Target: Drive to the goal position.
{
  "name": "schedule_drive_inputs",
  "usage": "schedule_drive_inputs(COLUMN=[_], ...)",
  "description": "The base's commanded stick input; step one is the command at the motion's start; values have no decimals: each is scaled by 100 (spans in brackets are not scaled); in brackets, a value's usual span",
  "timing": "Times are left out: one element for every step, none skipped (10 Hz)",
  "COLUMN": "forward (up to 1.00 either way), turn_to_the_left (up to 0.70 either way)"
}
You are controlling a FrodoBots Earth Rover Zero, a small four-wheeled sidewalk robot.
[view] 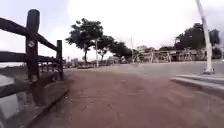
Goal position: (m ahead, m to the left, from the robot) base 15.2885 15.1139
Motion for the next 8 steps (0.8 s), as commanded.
schedule_drive_inputs(forward=[100, 100, 100, 100, 100, 100, 100, 100], turn_to_the_left=[0, 0, 0, 0, 25, 40, 13, 0])
